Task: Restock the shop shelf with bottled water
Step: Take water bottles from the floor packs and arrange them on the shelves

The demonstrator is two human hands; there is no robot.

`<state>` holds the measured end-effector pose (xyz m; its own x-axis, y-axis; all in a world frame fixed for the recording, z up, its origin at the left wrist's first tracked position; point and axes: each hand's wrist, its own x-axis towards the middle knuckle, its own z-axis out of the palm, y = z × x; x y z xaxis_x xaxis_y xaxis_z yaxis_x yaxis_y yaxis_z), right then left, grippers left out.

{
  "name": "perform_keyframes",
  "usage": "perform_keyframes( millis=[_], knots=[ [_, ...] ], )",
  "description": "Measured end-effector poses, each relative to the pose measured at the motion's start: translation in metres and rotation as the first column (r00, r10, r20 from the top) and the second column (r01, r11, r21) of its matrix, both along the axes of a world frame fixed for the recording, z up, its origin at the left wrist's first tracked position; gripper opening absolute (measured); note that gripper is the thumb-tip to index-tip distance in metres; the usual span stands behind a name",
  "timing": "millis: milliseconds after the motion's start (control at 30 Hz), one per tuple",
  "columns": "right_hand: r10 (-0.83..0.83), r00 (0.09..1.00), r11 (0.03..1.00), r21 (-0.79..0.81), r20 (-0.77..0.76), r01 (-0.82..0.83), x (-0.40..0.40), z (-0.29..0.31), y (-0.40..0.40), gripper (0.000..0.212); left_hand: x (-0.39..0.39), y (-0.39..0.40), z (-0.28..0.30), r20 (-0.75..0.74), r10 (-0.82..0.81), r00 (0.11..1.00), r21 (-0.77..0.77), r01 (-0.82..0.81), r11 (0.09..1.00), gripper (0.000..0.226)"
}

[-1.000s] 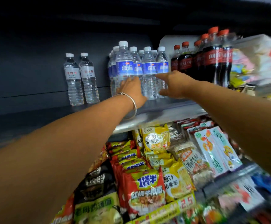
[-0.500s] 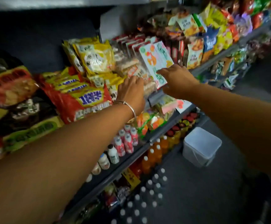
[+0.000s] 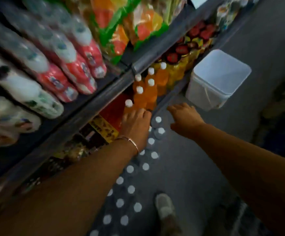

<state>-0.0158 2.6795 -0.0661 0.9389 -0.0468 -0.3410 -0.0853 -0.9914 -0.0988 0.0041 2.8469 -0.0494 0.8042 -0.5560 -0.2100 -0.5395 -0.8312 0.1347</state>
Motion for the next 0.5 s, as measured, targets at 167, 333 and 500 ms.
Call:
perform_keyframes(
  millis=[167, 333, 500],
  knots=[
    [-0.084, 0.987, 0.992, 0.082, -0.136, 0.096, 0.010, -0.152, -0.002, 0.059, 0.022, -0.012, -0.131, -0.072, 0.015, 0.997, 0.048, -0.012, 0.999, 0.039],
    [-0.184, 0.962, 0.966, 0.143, -0.202, 0.215, 0.020, -0.245, -0.001, 0.071, 0.043, -0.018, -0.212, -0.073, 0.042, 0.996, 0.088, -0.036, 0.995, 0.039],
    [-0.448, 0.870, 0.772, 0.401, -0.208, 0.493, 0.038, -0.293, -0.001, 0.082, 0.052, -0.025, -0.251, -0.041, 0.026, 0.999, 0.043, -0.024, 0.999, 0.046]
  ],
)
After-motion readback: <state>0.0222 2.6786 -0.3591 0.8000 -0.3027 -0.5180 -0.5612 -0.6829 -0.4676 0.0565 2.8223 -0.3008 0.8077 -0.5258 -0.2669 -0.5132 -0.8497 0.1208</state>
